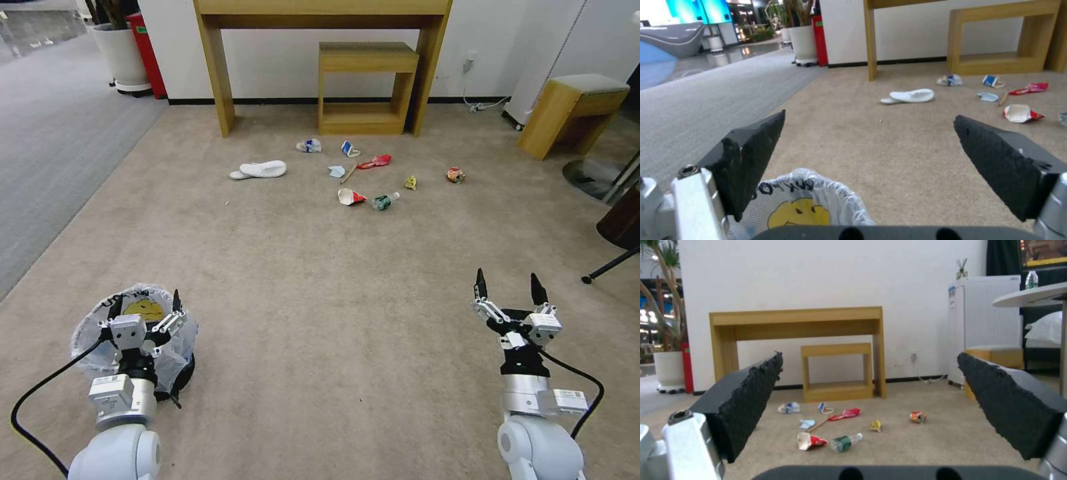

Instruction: Pick up the trash bin and place the garbage on the floor into it.

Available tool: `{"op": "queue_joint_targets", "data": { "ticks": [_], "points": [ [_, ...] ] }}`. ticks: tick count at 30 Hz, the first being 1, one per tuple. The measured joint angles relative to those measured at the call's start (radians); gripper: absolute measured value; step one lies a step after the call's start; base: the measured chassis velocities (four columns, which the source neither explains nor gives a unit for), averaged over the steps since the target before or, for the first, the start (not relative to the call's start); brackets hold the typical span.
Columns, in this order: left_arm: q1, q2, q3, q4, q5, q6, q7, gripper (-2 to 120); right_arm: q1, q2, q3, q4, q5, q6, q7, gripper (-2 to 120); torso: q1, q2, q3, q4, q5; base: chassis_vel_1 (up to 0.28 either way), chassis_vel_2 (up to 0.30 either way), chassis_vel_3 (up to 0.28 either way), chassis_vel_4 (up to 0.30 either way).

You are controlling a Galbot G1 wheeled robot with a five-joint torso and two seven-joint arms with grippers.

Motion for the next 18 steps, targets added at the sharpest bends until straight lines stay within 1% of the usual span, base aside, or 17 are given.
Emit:
{"op": "queue_joint_targets", "data": {
  "ticks": [18],
  "points": [
    [-0.003, -0.005, -0.001, 0.005, 0.002, 0.000, 0.001, 100, 0.004, -0.002, 0.014, -0.008, -0.012, -0.009, -0.007, 100, 0.000, 0.000, 0.000, 0.0000, 0.0000, 0.000, 0.000, 0.000, 0.000]
  ]
}}
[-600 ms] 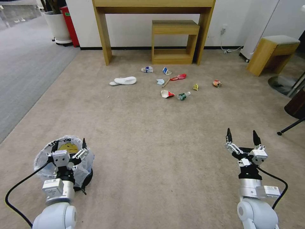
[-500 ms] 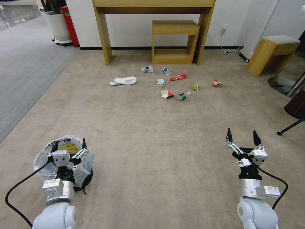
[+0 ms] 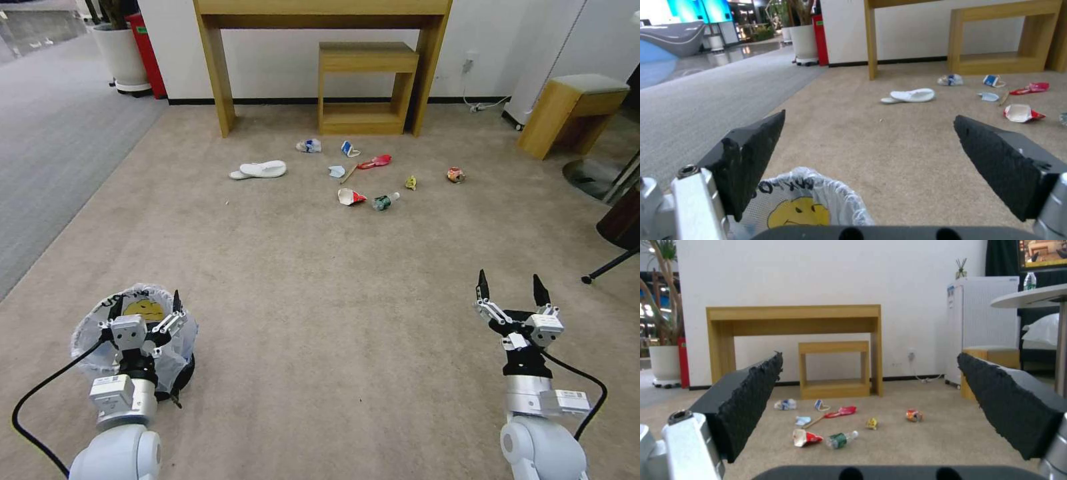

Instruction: Pick up the trash bin and place the garbage on the floor into it.

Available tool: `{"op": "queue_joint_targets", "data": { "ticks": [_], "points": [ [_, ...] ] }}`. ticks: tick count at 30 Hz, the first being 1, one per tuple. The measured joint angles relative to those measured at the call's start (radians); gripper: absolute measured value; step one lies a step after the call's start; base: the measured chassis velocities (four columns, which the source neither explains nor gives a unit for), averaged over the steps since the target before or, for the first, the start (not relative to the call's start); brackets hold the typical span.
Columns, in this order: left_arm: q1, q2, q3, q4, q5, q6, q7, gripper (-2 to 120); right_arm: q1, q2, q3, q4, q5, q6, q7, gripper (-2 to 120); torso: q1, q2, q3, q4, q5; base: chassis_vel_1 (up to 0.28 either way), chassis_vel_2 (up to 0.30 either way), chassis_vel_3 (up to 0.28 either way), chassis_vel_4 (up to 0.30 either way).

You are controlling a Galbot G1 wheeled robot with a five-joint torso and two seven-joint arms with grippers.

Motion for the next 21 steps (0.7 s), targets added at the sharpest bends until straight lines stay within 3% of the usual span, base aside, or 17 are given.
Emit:
{"op": "queue_joint_targets", "data": {
  "ticks": [21],
  "points": [
    [0.003, 0.001, -0.002, -0.001, -0.001, -0.001, 0.000, 100, -0.005, 0.006, 0.007, -0.004, -0.035, 0.002, 0.001, 100, 0.000, 0.000, 0.000, 0.0000, 0.0000, 0.002, 0.002, -0.001, -0.003]
  ]
}}
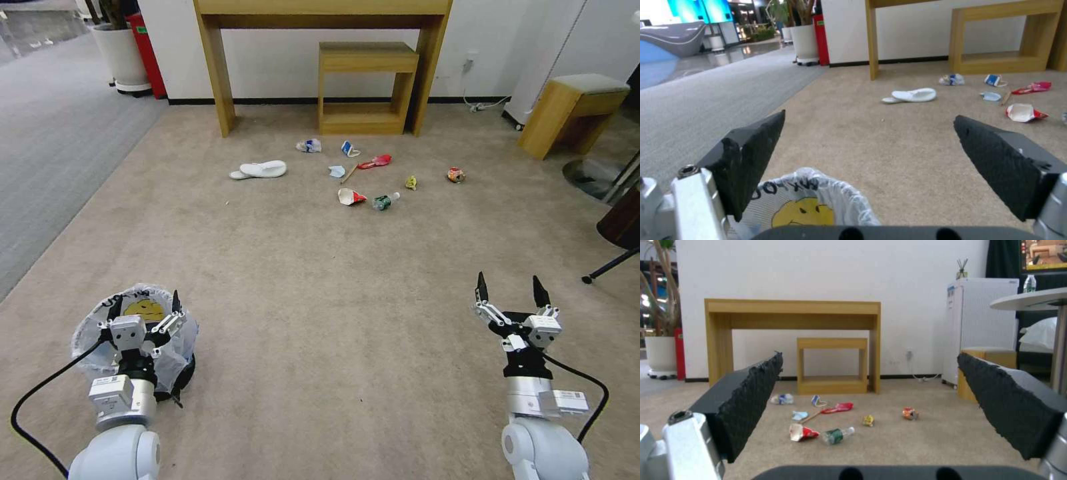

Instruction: Pick up the trash bin and place the garbage on the floor into it.

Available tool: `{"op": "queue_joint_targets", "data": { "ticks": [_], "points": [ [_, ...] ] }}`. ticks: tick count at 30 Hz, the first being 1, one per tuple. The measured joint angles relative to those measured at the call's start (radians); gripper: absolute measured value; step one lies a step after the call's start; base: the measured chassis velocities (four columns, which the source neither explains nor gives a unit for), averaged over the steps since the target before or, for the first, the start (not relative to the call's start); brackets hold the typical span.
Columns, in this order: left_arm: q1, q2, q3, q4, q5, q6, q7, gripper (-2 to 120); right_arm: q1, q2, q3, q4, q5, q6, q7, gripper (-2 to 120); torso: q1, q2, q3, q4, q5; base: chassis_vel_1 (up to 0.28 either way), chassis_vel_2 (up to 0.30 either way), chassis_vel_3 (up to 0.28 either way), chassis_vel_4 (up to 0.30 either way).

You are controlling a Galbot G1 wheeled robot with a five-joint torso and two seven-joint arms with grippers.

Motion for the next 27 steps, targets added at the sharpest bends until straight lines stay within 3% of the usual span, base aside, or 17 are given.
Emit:
{"op": "queue_joint_targets", "data": {
  "ticks": [27],
  "points": [
    [-0.001, 0.004, -0.002, 0.001, -0.004, -0.003, 0.000, 100, 0.000, 0.008, -0.002, -0.009, -0.014, 0.018, -0.002, 100, 0.000, 0.000, 0.000, 0.0000, -0.0001, 0.074, 0.077, -0.069, -0.075]
  ]
}}
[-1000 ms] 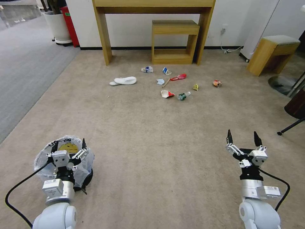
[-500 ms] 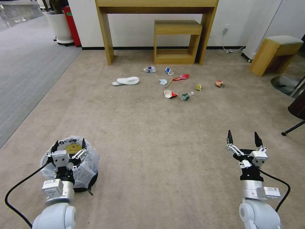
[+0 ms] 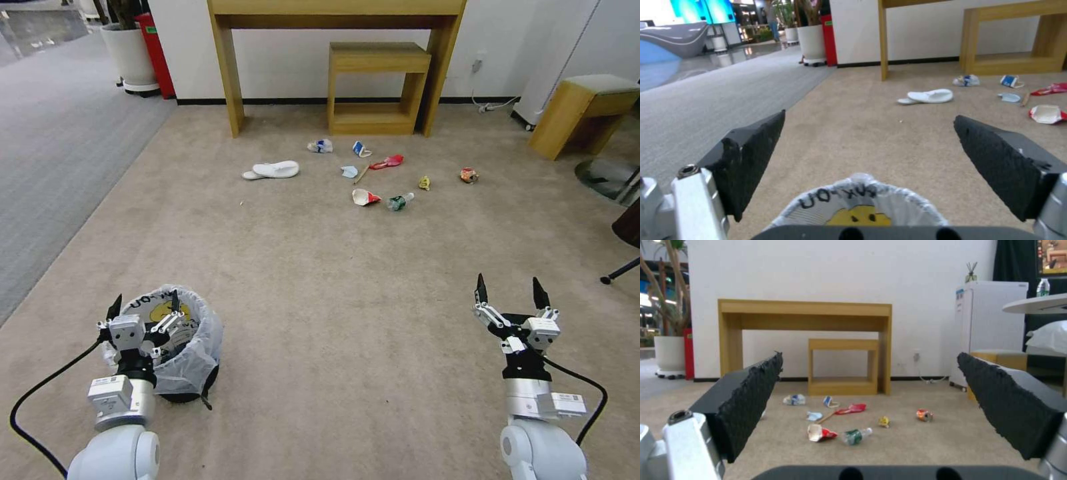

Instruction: Pick up the trash bin and place the garbage on the floor into it.

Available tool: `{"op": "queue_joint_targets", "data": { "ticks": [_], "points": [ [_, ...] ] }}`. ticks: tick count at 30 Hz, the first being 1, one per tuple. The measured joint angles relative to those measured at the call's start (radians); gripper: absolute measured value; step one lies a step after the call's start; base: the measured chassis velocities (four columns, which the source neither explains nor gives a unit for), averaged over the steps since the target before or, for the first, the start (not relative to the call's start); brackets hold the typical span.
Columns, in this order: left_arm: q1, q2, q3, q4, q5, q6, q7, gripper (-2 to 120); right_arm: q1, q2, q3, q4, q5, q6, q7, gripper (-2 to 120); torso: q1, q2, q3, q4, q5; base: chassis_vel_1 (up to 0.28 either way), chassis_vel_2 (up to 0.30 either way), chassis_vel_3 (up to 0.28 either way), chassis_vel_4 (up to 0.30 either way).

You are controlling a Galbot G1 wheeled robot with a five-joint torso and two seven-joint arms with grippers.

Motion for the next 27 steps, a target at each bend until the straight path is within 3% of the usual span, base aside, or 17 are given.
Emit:
{"op": "queue_joint_targets", "data": {
  "ticks": [27],
  "points": [
    [-0.006, -0.001, 0.000, 0.015, -0.001, -0.002, -0.001, 100, 0.008, 0.001, 0.001, -0.017, -0.006, 0.007, -0.004, 100, 0.000, 0.000, 0.000, 0.0000, -0.0002, 0.072, 0.071, -0.071, -0.074]
  ]
}}
